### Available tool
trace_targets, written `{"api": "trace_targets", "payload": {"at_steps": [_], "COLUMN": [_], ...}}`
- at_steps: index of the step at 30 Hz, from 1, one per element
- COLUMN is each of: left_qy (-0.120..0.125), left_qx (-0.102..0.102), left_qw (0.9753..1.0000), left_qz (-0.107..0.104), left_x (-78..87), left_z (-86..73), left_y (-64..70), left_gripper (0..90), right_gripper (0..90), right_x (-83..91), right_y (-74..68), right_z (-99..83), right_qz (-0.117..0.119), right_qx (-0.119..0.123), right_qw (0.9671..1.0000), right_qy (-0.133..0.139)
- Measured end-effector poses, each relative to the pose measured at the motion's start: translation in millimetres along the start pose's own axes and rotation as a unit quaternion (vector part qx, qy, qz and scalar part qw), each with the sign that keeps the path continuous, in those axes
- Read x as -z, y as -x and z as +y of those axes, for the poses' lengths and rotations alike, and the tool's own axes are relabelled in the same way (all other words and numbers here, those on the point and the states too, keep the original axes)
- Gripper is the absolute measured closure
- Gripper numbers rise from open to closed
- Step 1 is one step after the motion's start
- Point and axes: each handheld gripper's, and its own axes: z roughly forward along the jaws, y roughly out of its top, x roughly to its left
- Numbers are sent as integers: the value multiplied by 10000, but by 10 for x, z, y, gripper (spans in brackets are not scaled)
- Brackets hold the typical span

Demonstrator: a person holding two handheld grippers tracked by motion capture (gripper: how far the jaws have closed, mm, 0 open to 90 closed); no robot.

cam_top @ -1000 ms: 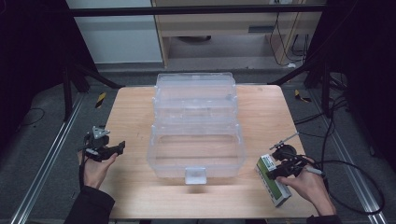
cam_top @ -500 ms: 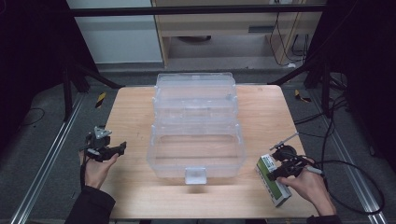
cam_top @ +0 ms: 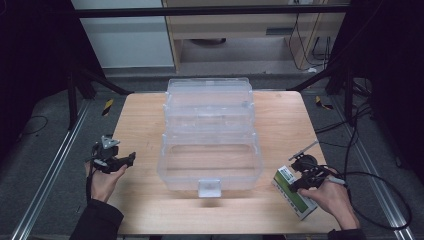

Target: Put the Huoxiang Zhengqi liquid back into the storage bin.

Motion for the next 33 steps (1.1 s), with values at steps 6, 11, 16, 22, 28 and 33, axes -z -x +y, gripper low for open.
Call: {"api": "trace_targets", "payload": {"at_steps": [6, 11, 16, 22, 28, 33], "left_qy": [-4, -10, -10, -12, -15, -22], "left_qx": [-4, -10, -17, -12, -26, -27], "left_qw": [10000, 10000, 10000, 10000, 10000, 10000], "left_qz": [4, 2, 1, 5, -6, -12], "left_x": [4, 3, 6, 3, 4, 0], "left_z": [2, 2, 5, 2, 5, 4], "left_y": [0, 4, 4, 2, 12, 15], "left_gripper": [324, 324, 324, 324, 324, 324], "right_gripper": [616, 626, 640, 642, 642, 642], "right_x": [-2, -3, -1, 9, 131, 227], "right_y": [-7, -3, -9, -12, 22, 57], "right_z": [3, 5, 16, 19, 9, 10], "right_qz": [11, 8, -20, -2, -54, -101], "right_qx": [53, 31, -32, -81, -180, -280], "right_qw": [10000, 10000, 9999, 9999, 9996, 9982], "right_qy": [-59, -58, -98, -87, 222, 515]}}
